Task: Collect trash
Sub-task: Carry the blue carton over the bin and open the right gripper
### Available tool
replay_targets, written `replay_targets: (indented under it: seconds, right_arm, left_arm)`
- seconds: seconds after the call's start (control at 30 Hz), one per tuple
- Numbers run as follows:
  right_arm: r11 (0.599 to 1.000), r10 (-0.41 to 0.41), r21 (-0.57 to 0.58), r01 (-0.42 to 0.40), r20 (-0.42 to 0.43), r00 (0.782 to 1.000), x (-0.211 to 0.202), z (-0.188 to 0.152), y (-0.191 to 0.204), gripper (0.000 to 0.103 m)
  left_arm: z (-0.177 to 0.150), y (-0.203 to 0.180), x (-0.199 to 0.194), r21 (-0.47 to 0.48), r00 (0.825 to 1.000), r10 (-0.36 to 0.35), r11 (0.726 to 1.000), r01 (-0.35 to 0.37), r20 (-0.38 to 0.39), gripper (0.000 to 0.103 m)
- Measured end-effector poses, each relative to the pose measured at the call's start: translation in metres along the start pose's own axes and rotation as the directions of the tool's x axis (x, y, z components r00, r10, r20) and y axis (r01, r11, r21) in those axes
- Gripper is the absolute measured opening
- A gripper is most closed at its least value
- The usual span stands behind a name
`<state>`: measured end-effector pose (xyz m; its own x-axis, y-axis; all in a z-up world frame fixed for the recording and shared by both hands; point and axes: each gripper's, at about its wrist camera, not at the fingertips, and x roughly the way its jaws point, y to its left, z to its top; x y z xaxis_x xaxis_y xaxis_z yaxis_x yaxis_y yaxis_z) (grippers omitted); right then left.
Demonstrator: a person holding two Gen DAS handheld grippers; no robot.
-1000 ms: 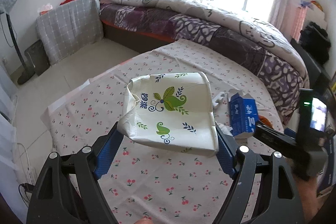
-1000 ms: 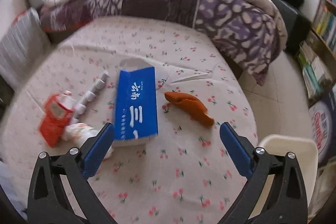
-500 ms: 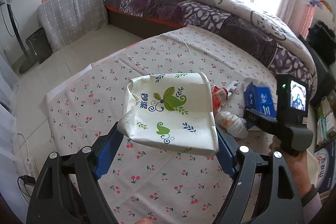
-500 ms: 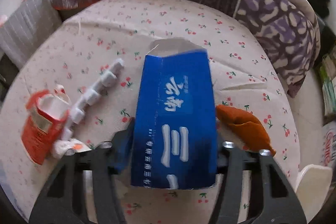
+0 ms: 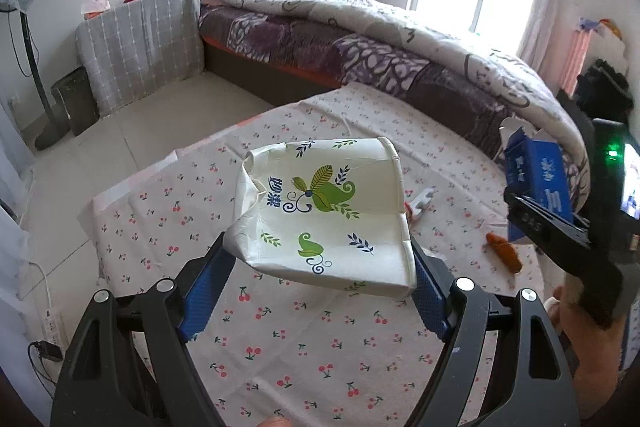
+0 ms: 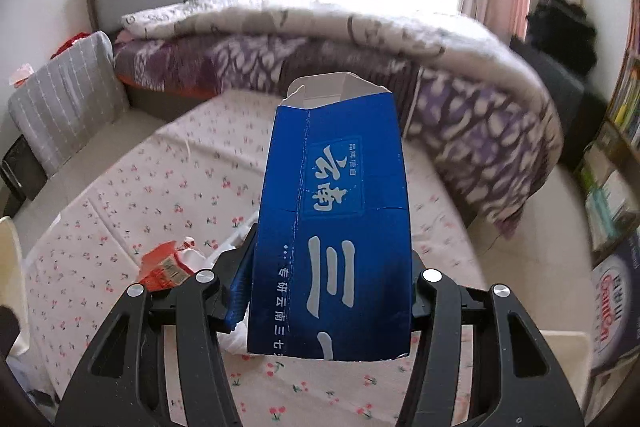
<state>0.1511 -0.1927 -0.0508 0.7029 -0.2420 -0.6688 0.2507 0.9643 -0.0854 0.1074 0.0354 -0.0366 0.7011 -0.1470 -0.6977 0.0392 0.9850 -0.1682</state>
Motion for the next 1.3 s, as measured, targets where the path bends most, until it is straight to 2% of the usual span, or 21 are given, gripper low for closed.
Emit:
replay_targets:
  seconds: [0.2,0.57,1.0,1.3]
  right_arm:
    - [1.000,-0.027,0.011,0.026,0.064,0.998,-0.050,-0.005,-0.008,0.052]
    - [0.993,-0.091,0.078,0.084,0.090,0.992,-0.110,-0.037,-0.046,0.053]
    - [0.964,-0.160,0.213,0.157,-0.003,0.987,-0.119,-0.074,-0.125,0.053]
    - [0.936,-0.180,0.280,0.213,-0.140,0.974,-0.111,-0.097,-0.173,0.053]
  left_arm:
    - [0.002,-0.008,-0.016,0.008,0.999,-0.034,0.999,0.033,0.031,0.079]
    - [-0.007,-0.040,-0.042,0.074,0.993,-0.100,0.993,0.095,0.063,0.079]
    - [-0.033,-0.096,-0.047,0.200,0.988,-0.148,0.971,0.135,0.052,0.079]
    - [-0.053,-0.146,-0.045,0.269,0.981,-0.193,0.946,0.181,0.019,0.079]
